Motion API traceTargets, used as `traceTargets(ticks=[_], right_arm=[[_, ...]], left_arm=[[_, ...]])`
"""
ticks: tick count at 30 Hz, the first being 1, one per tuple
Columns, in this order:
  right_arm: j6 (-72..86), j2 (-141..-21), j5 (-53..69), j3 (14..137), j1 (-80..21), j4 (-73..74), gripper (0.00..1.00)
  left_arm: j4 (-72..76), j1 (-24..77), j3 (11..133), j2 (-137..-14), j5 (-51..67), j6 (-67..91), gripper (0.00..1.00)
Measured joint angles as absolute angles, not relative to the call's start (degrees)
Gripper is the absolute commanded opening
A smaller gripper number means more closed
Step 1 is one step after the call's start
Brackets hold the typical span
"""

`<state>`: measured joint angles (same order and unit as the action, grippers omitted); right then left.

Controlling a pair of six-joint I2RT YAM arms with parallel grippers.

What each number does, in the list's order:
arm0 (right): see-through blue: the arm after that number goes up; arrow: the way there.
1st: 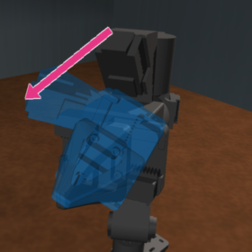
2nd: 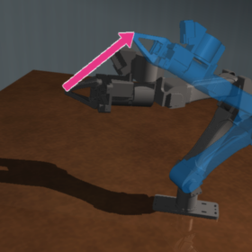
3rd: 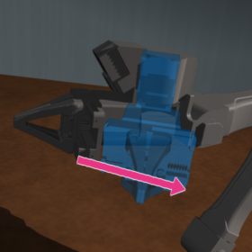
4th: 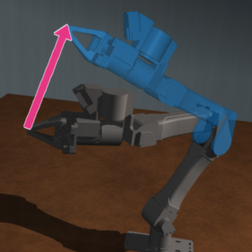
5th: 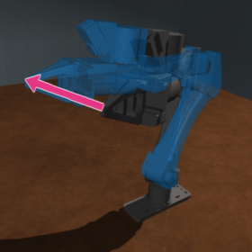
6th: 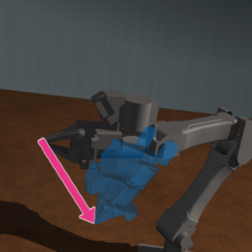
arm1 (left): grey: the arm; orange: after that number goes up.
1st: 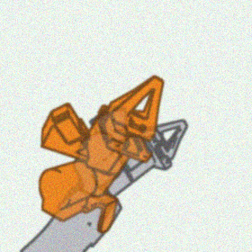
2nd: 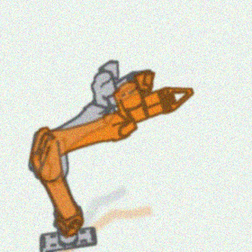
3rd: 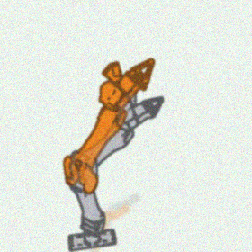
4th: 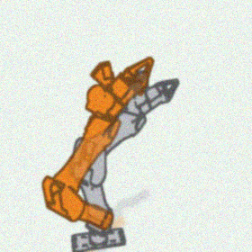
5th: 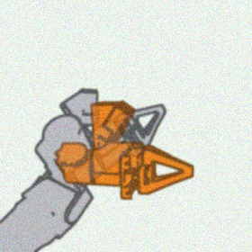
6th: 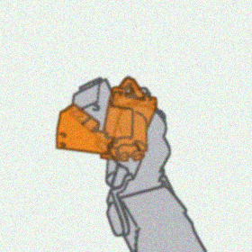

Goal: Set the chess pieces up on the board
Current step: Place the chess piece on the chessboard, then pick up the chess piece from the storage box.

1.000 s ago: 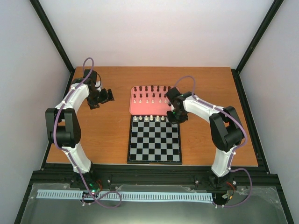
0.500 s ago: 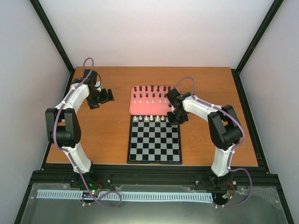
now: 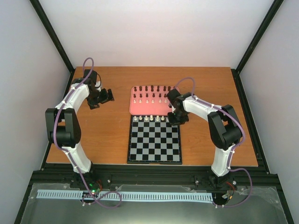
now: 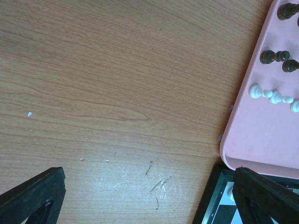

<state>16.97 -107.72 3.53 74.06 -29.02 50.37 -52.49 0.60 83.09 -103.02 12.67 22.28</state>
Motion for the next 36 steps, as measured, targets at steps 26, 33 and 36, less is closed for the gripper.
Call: traceTargets(ticks=[26, 33, 36], right_arm=[[13.52, -124.01, 2.17, 107.24, -22.5, 54.02, 0.48], [12.88, -132.46, 1.48, 112.29, -22.52, 54.39, 0.41], [12.8, -133.4, 0.84, 113.73, -22.44, 54.43, 0.37]], left_arm=[[-52.53, 0.6, 83.09, -103.02, 12.67, 22.28, 1.0], [-52.56, 0.6, 83.09, -103.02, 12.64, 22.28, 1.0], [-52.56, 0.6, 83.09, -103.02, 12.64, 22.28, 1.0]])
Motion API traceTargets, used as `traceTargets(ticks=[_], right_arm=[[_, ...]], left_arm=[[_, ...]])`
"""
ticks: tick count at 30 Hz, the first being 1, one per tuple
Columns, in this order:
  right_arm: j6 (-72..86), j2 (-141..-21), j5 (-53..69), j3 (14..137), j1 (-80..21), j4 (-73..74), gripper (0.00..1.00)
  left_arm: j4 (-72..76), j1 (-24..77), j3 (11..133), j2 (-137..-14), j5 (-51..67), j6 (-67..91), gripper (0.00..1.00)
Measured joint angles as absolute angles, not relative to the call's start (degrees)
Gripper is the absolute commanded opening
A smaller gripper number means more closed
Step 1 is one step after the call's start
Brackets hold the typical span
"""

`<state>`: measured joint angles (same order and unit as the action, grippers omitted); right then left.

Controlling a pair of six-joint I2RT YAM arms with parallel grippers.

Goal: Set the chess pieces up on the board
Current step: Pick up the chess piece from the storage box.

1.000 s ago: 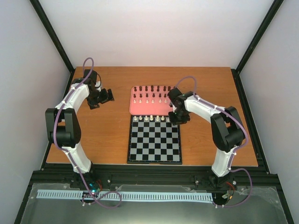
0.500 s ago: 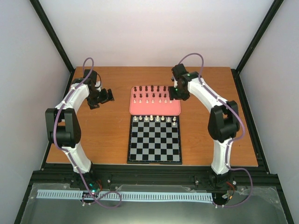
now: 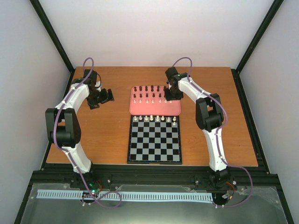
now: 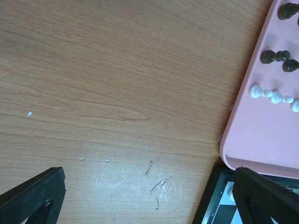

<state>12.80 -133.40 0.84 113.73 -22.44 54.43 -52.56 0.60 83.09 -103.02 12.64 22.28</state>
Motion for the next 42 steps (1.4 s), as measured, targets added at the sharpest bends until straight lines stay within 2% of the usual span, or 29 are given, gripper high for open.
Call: traceTargets(ticks=[14, 22, 29, 36, 42], right_arm=[[12.23, -136.53, 0.67, 116.62, -22.11, 54.96, 0.3], [11.81, -137.1, 0.71, 116.64, -22.04, 55.37, 0.2], [11.84, -137.1, 0.91, 117.36, -21.78, 55.66, 0.06], [11.79, -136.64, 1.28, 117.21, -21.78, 56.07, 0.05], [11.88, -130.72, 2.52, 112.75, -21.82, 56.38, 0.05]], left_arm=[[-52.6, 0.6, 83.24, -103.9, 12.64, 22.28, 1.0], [-52.71, 0.6, 83.57, -104.05, 12.64, 22.28, 1.0], [-52.77, 0.6, 83.7, -104.16, 12.62, 22.28, 1.0], [-52.77, 0.6, 83.74, -104.18, 12.58, 22.28, 1.0], [-52.77, 0.6, 83.77, -104.18, 12.47, 22.28, 1.0]])
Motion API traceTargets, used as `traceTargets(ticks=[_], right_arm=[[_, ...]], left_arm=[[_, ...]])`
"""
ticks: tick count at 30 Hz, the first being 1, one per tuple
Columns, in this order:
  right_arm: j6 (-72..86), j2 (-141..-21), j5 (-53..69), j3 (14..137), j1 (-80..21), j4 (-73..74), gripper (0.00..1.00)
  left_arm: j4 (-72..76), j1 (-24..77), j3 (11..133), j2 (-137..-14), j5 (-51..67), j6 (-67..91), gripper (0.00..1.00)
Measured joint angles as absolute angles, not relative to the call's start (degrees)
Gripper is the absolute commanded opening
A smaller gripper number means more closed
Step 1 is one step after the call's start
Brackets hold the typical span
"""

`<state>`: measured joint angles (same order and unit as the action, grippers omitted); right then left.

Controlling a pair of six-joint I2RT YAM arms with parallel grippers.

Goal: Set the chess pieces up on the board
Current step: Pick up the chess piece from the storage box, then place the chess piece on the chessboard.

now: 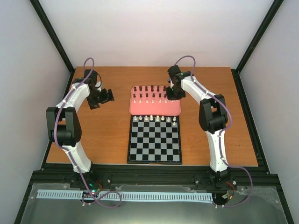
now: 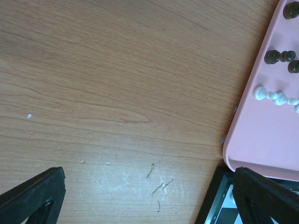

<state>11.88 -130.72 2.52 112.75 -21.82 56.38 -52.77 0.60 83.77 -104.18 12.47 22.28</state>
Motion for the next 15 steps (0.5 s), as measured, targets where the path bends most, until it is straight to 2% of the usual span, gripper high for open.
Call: traceTargets(ticks=[5, 15], right_arm=[[12.14, -121.86, 3.7, 106.37, -22.61, 56.21, 0.05], [13.43, -104.97, 3.92, 84.4, -30.57, 53.41, 0.06]], left_arm=[[-52.77, 0.6, 83.74, -104.18, 12.43, 22.28, 1.0], [-52.75, 0.6, 83.74, -104.18, 12.45, 22.28, 1.0]])
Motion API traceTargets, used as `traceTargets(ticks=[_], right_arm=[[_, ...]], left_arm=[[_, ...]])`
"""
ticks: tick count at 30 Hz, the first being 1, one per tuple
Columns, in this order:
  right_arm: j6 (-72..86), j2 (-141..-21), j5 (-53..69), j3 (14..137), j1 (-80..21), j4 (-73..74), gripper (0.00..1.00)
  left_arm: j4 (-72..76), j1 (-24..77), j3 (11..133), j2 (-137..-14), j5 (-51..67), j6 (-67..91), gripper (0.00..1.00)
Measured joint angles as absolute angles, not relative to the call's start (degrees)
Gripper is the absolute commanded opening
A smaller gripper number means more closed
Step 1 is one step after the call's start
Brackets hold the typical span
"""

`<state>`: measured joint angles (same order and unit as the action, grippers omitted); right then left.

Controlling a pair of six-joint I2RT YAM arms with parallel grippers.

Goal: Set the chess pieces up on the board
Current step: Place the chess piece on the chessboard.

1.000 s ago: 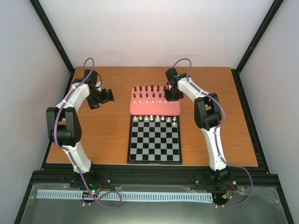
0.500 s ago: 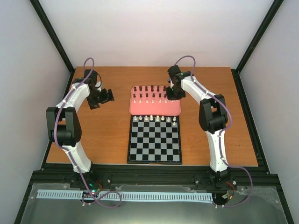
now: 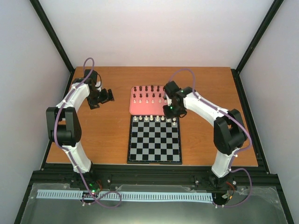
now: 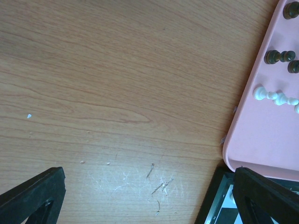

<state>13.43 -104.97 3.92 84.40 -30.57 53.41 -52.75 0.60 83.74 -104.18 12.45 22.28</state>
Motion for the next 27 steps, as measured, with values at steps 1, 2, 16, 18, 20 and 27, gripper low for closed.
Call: traceTargets(ticks=[1, 2, 16, 18, 20, 27], right_arm=[[13.72, -104.03, 3.99, 82.59, -31.29, 53.01, 0.06], [14.09, -102.89, 4.19, 80.25, -32.03, 52.31, 0.06], [14.94, -101.41, 3.44, 72.79, -33.52, 44.95, 0.06], [14.94, -101.41, 3.46, 72.69, -33.52, 44.29, 0.07], [14.96, -101.43, 3.46, 72.31, -33.52, 43.7, 0.07], [15.07, -103.44, 3.66, 71.72, -33.52, 43.4, 0.07]], left_arm=[[-52.73, 0.6, 83.74, -104.18, 12.45, 22.28, 1.0], [-52.73, 0.6, 83.74, -104.18, 12.47, 22.28, 1.0], [-52.73, 0.6, 83.74, -104.18, 12.45, 22.28, 1.0], [-52.73, 0.6, 83.74, -104.18, 12.45, 22.28, 1.0], [-52.73, 0.6, 83.74, -104.18, 12.45, 22.28, 1.0], [-52.73, 0.6, 83.74, -104.18, 12.45, 22.28, 1.0]])
